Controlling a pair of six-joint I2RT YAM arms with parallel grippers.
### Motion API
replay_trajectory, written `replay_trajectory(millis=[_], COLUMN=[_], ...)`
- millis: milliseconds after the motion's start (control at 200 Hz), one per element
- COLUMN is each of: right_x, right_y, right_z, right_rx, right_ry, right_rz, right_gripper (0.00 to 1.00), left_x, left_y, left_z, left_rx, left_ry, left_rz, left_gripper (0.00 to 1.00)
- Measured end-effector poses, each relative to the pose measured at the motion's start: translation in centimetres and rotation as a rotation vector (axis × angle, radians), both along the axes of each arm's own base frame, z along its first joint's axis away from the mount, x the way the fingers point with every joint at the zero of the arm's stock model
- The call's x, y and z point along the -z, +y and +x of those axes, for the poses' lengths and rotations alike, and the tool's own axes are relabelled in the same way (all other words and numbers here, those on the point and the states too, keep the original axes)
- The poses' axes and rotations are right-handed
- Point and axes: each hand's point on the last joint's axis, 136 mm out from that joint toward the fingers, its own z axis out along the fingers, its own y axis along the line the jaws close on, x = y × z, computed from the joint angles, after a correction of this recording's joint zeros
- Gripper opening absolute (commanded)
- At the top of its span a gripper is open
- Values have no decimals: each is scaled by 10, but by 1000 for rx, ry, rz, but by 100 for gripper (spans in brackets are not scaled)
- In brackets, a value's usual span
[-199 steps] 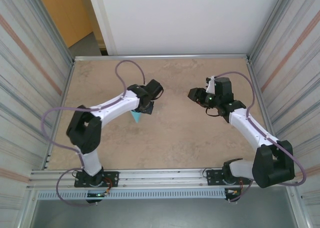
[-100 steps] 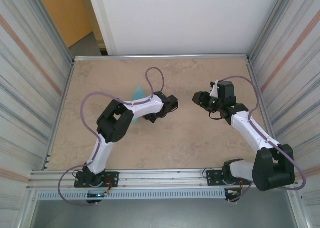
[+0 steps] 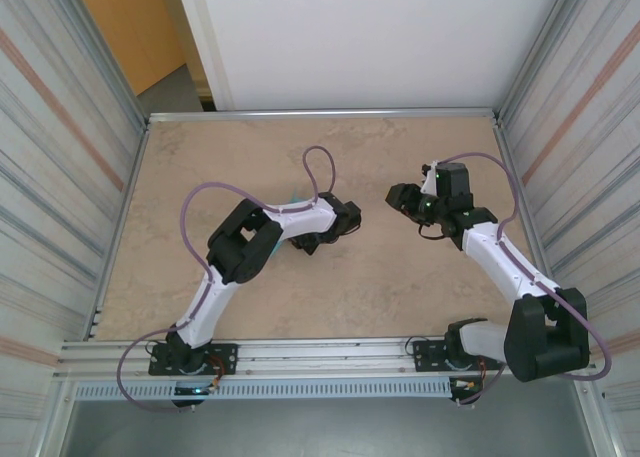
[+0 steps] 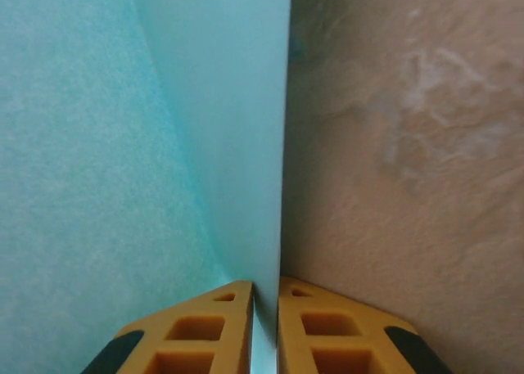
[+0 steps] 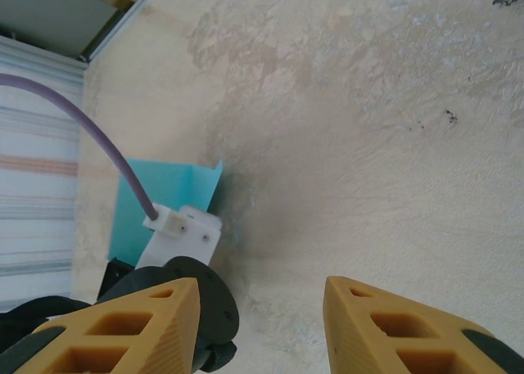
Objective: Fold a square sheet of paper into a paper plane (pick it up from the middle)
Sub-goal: Turn over the paper at the center of the table, then fold the wing for the fifth time at the center of the table.
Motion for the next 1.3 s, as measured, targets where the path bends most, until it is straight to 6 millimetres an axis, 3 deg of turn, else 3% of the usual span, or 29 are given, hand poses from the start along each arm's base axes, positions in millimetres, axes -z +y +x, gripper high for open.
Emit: replay_trajectory(millis=[195, 361, 606, 727, 817, 1042, 1298], right_x=[3, 5, 14, 13, 13, 16, 29], right_y=[0, 0, -1, -2, -1, 13, 26], right_z=[0, 1, 3, 5, 6, 3, -1], right_rx=[0, 0, 8, 16, 13, -23, -59], right_ry=[8, 13, 37, 29, 23, 25, 53], right_rz=[-1, -3, -14, -18, -17, -24, -37], right_gripper=[45, 50, 59, 62, 63, 66, 66], left_x=[-2, -10, -59, -76, -76, -49, -40], left_y=[-7, -29, -73, -84, -76, -21, -5], left_z=[-2, -19, -56, -63, -57, -28, -3], left_rx=[-13, -50, -70, -83, -142, -374, -435], left_ry=[8, 45, 86, 108, 118, 107, 80], left_rz=[-65, -294, -808, -999, -1107, -1226, -1290], left_gripper=[22, 27, 39, 46, 48, 51, 51])
